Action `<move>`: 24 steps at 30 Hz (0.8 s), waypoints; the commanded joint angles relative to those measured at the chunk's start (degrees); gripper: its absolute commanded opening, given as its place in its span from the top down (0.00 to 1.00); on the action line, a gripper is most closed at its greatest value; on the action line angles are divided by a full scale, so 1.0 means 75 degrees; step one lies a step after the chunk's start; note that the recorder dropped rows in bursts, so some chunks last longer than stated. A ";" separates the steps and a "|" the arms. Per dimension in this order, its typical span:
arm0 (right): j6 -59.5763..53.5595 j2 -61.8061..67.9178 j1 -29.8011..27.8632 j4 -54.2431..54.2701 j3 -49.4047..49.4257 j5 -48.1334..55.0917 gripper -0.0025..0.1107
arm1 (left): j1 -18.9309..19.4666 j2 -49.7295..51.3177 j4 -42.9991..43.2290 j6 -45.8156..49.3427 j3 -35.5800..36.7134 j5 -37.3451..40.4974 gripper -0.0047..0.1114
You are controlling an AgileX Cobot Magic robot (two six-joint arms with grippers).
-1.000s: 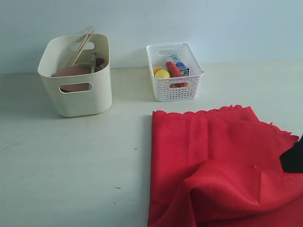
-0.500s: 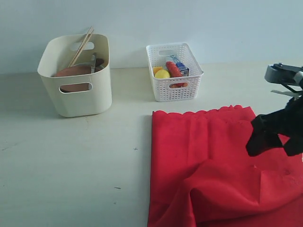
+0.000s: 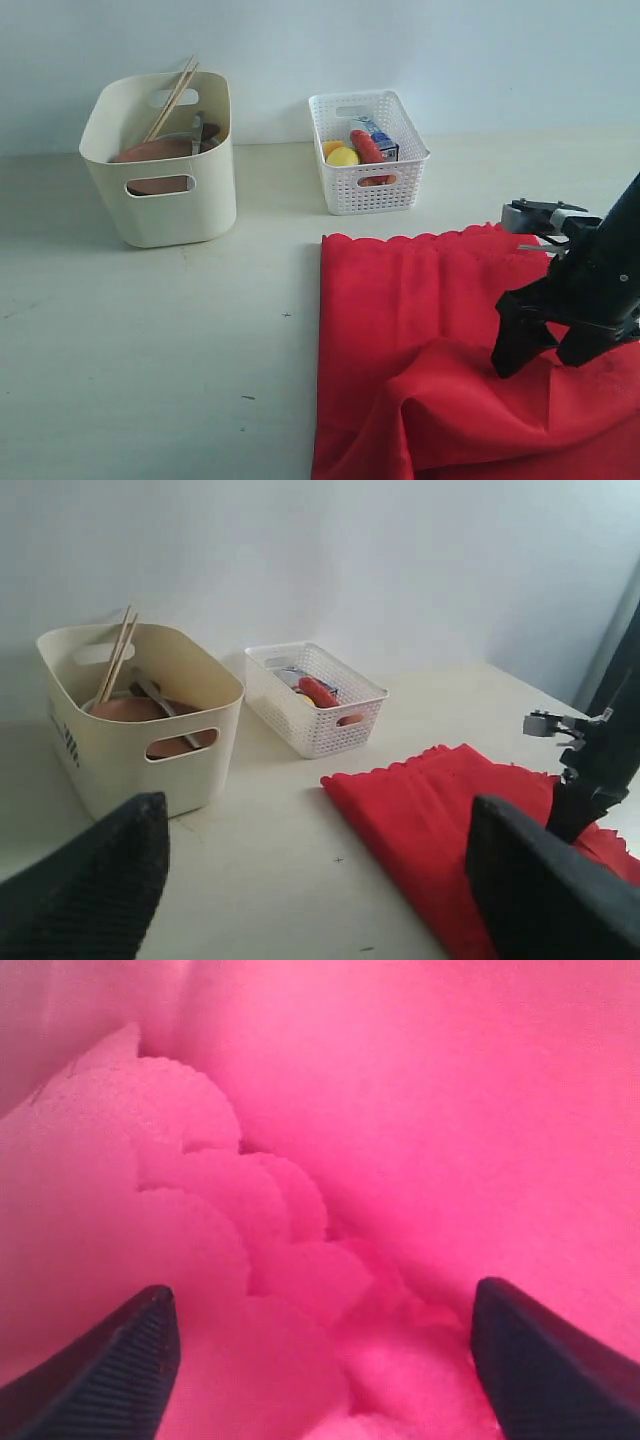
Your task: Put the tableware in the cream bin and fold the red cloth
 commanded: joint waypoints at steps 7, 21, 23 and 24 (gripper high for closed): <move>-0.1078 0.0235 -0.0042 0.0499 -0.0092 0.0711 0.72 | -0.0002 -0.0020 -0.0062 0.0026 0.0036 0.0021 0.29; 0.0597 -0.1407 -0.0042 -0.1123 -0.0092 0.0785 0.98 | -0.0002 -0.0020 -0.0081 0.0026 0.0036 0.0039 0.29; 0.0855 -0.1790 -0.0042 -0.1354 -0.0092 0.1039 0.98 | -0.0002 -0.0020 -0.0081 0.0026 0.0036 0.0039 0.29; 0.0981 -0.1942 -0.0042 -0.1447 -0.0092 0.1162 0.98 | -0.0002 -0.0020 -0.0081 0.0026 0.0036 0.0039 0.29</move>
